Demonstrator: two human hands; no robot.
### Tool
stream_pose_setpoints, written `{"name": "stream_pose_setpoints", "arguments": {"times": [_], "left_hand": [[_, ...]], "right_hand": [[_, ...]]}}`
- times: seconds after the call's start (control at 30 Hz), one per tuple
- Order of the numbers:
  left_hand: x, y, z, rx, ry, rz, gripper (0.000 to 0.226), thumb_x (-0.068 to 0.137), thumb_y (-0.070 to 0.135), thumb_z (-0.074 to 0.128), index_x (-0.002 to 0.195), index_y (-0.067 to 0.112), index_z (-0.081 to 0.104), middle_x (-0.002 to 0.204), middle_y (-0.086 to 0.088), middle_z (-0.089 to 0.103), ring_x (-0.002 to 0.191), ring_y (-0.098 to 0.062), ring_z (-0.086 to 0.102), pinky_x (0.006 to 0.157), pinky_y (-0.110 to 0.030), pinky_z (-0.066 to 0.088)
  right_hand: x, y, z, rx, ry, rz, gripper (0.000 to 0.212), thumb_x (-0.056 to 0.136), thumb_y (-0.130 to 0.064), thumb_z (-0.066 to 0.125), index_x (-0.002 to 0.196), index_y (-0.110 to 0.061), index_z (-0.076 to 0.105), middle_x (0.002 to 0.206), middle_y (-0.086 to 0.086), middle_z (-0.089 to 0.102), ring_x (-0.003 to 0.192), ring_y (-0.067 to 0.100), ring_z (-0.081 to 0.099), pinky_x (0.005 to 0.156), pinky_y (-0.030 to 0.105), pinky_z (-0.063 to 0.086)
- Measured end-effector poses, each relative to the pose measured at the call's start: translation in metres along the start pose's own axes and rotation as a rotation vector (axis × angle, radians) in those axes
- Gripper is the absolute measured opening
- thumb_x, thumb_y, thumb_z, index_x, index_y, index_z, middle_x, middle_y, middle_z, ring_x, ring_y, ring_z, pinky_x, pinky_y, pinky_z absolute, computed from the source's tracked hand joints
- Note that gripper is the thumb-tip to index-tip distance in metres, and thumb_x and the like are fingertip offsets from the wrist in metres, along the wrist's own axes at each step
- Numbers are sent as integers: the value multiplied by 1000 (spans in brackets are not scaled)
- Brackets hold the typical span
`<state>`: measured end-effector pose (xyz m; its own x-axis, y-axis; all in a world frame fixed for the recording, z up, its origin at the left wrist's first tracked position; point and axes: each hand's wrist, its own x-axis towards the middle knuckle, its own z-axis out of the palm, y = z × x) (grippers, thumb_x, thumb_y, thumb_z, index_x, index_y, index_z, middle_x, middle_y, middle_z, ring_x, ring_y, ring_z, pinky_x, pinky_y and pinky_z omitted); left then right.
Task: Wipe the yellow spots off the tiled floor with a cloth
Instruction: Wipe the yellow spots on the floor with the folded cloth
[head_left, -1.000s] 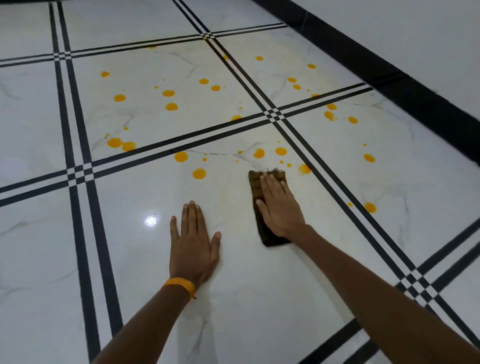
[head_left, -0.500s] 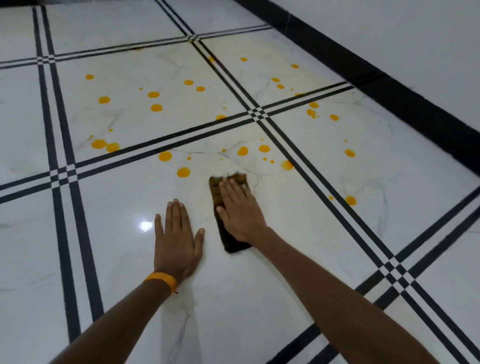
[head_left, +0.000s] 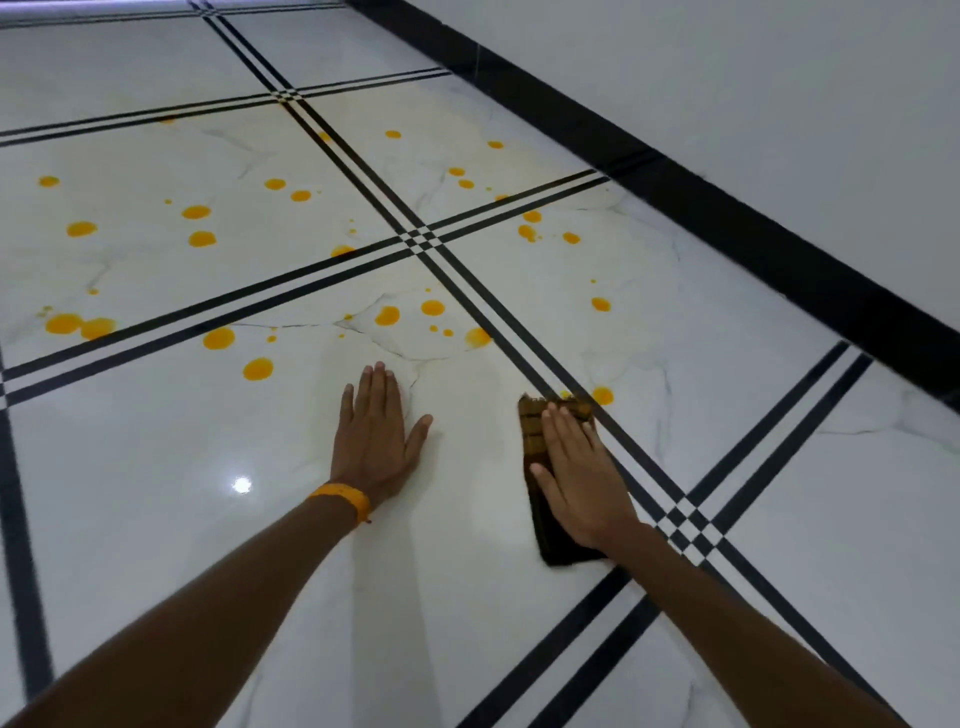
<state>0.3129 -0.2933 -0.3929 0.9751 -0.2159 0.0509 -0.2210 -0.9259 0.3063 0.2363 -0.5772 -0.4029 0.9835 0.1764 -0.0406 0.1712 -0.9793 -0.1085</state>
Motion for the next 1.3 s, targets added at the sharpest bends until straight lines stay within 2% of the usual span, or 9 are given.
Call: {"name": "stream_pose_setpoints", "arguments": {"times": [0.1, 0.27, 0.47, 0.67, 0.77, 0.87, 0.97, 1.1, 1.3], "left_hand": [[33, -9, -3, 100, -30, 56, 96, 90, 65, 8, 154, -6, 17, 164, -22, 14, 153, -32, 11, 124, -48, 6], [25, -16, 15, 95, 7, 81, 92, 94, 66, 12, 157, -1, 12, 165, -15, 12, 154, -25, 8, 125, -46, 7], [37, -16, 21, 116, -21, 83, 85, 97, 63, 19, 158, 4, 10, 167, -12, 9, 155, -21, 4, 125, -45, 9], [39, -14, 9, 126, -48, 49, 85, 97, 62, 23, 159, 7, 6, 168, -8, 4, 155, -18, -2, 125, -43, 6], [43, -9, 10, 137, -84, 64, 85, 98, 61, 25, 159, 6, 6, 168, -8, 4, 155, -18, -2, 125, -44, 6], [36, -7, 10, 149, -100, 58, 85, 98, 62, 25, 158, 5, 7, 167, -10, 4, 155, -20, -1, 125, -46, 9], [33, -9, 9, 128, -77, 55, 84, 98, 61, 29, 158, 6, 8, 167, -9, 4, 155, -19, -1, 125, -46, 10], [41, -10, 10, 106, -55, 58, 83, 98, 60, 31, 159, 6, 9, 167, -7, 5, 155, -18, -1, 125, -45, 9], [38, -13, 6, 140, -94, 57, 85, 98, 64, 21, 159, 7, 5, 168, -8, 2, 155, -19, -2, 125, -46, 11]], "right_hand": [[7, 58, -12, 10, -35, -78, 70, 103, -50, 18, 161, -10, 12, 169, 2, 8, 157, 15, 6, 126, 45, 14], [65, 44, -8, 39, 144, 447, 77, 99, -48, 13, 156, 2, 24, 164, 19, 27, 152, 31, 25, 125, 48, 20], [70, 72, -10, -1, -8, -151, 73, 103, -50, 24, 161, -7, 12, 169, 6, 8, 157, 18, 4, 127, 43, 11], [147, 63, -19, 72, 117, 265, 77, 99, -48, 23, 156, 3, 25, 163, 21, 27, 152, 32, 25, 125, 47, 18], [111, 39, -8, 40, 43, -104, 73, 104, -49, 28, 158, -1, 20, 167, 14, 19, 155, 27, 16, 126, 44, 15], [108, 80, -21, -10, -70, -459, 73, 105, -53, 25, 161, -8, 13, 169, 6, 11, 157, 19, 7, 128, 40, 8], [147, 112, -25, -10, -39, -234, 75, 104, -56, 19, 161, -7, 15, 169, 6, 14, 157, 20, 10, 127, 43, 13], [194, 68, -16, 51, 90, 177, 77, 100, -52, 19, 158, -1, 20, 167, 16, 20, 155, 28, 18, 127, 43, 13], [101, 72, -21, 61, -22, -199, 72, 104, -48, 33, 160, -7, 17, 168, 8, 17, 157, 18, 5, 126, 44, 17]]}}
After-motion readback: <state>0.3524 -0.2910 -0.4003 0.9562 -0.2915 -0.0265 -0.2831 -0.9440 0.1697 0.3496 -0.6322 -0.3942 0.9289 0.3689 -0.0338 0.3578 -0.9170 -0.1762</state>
